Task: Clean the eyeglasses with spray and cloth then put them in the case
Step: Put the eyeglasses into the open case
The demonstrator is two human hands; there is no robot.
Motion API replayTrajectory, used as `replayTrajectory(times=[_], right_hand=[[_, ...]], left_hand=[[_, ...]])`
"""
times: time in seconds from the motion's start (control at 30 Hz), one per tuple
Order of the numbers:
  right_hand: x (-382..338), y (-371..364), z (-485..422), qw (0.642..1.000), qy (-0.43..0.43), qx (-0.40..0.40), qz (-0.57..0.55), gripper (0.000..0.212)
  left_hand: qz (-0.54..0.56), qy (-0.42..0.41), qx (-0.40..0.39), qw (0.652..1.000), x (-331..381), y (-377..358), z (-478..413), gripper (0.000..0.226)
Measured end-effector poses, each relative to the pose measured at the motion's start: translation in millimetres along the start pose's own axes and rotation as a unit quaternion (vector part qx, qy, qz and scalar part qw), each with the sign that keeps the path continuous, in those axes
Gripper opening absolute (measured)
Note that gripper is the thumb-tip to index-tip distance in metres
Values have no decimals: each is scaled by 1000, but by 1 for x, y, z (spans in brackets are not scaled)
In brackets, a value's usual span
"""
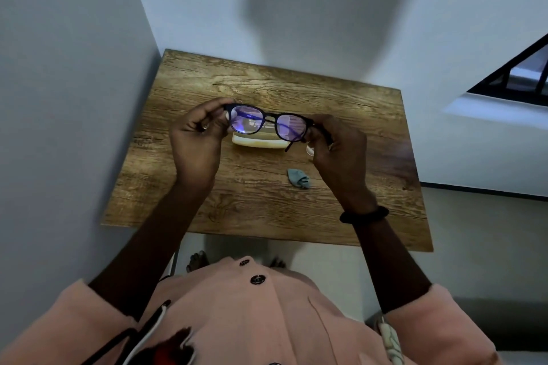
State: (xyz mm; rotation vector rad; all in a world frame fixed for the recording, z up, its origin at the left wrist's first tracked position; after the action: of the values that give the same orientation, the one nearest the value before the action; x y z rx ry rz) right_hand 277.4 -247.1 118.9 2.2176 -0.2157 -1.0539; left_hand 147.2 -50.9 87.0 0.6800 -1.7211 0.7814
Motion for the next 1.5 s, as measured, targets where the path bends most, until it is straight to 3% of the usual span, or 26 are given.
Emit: replayTrajectory(times=[0.33, 0.47, 0.57, 0.73, 0.9, 1.1, 1.17, 1.37, 1.5], right_hand=[[-5, -2, -11, 999, 13, -6, -42, 22], [-5, 3, -14, 998, 14, 9, -54, 24], [-3, 4, -16, 992, -32, 19, -120, 28], [12, -3, -18, 933, -181, 17, -311, 26], [22, -9, -15, 858, -225, -2, -461, 18], [40, -30, 1, 814, -303, 2, -496, 23], [46, -36, 6, 823, -326, 2, -466, 26], [58, -45, 7, 924, -268, 30, -273, 25], [72, -61, 8, 940, -254, 27, -228, 26]], left_hand=[[152, 165, 13, 974, -6, -1, -1, 28], [71, 119, 1, 990, -5, 1, -5, 20], [-23, 56, -5, 998, -2, 4, -8, 23], [-95, -18, -41, 994, 1, 2, -7, 26], [-105, -27, -79, 991, -2, -2, -7, 24], [-112, -14, -105, 988, -11, -3, -8, 24], [-112, -9, -112, 987, -15, -4, -8, 26], [-133, 2, -97, 986, -34, 1, -16, 26], [-146, 46, -74, 985, -57, 7, -24, 22]])
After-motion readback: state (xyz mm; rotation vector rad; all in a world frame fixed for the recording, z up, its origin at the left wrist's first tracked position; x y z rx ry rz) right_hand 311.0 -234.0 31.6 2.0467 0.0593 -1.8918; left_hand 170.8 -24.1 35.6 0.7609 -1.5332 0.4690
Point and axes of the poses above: each hand's wrist, its own z-axis away from the middle knuckle, its own y-axis out of the back of the hand, x = y × z, the point moved 4 cm from there along -z, towards the middle knuckle, and after that the axes turned 3 degrees about -y, right-handed, at the moved point
